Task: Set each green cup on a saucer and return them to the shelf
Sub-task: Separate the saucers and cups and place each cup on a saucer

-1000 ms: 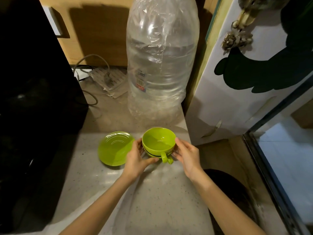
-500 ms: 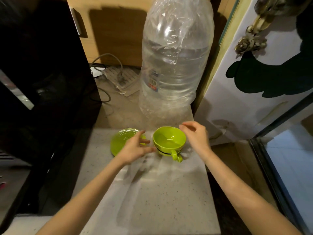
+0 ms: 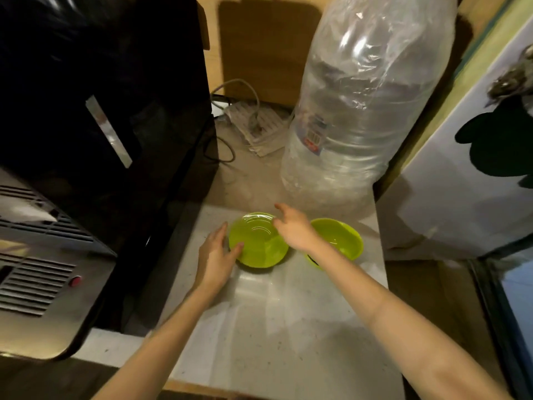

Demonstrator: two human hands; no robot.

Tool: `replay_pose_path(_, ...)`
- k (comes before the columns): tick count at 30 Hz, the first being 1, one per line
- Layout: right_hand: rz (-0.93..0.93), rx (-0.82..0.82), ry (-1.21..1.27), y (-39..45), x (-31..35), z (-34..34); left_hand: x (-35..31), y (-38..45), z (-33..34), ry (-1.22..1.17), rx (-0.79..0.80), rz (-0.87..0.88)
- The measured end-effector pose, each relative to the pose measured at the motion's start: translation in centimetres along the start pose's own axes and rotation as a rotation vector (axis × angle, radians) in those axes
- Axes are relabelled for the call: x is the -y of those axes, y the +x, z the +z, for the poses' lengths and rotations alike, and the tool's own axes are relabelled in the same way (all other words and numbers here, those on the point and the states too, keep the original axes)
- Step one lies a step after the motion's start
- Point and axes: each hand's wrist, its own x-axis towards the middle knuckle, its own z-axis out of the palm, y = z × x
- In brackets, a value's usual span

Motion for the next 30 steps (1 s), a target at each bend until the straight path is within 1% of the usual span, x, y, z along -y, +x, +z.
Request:
replay_pose_path(3,0.073,0.085,-0.231,0.6,1.0,0.0,0.7,-0.2,-0.1,-0.051,0.001,-0.084)
replay_pose_path(6,0.103,0.117,-0.294,0.7,1.4,0.2,1.0,-0.1,0.0,-0.104,0.032,-0.096)
replay_pose_path(15,0.136,0.036,-0.137,0.3,1.0,1.2,0.8,0.4,0.6,-0.067,0.031,-0.097)
replay_pose_path(20,0.062,-0.013,-0.093,-0.9,1.3,0.6,0.8,-0.4,-0.3,-0.112,-0.016,-0.028)
replay_pose_path(24,0.012,-0.05,-0.004,-2.8,1.2,0.3,0.8,-1.5,-2.1,-0.144,-0.092,0.002)
replay_pose_path(26,0.0,-0.033,0.076,-4.3,0.8,0.5,1.0,-2.2,-3.1,-0.13,-0.081,0.015)
replay_pose_path(30,0.023,0.008,0.237,-7.6,-0.2,1.8,2.1,-4.5,-4.4,-0.069,-0.001,0.018)
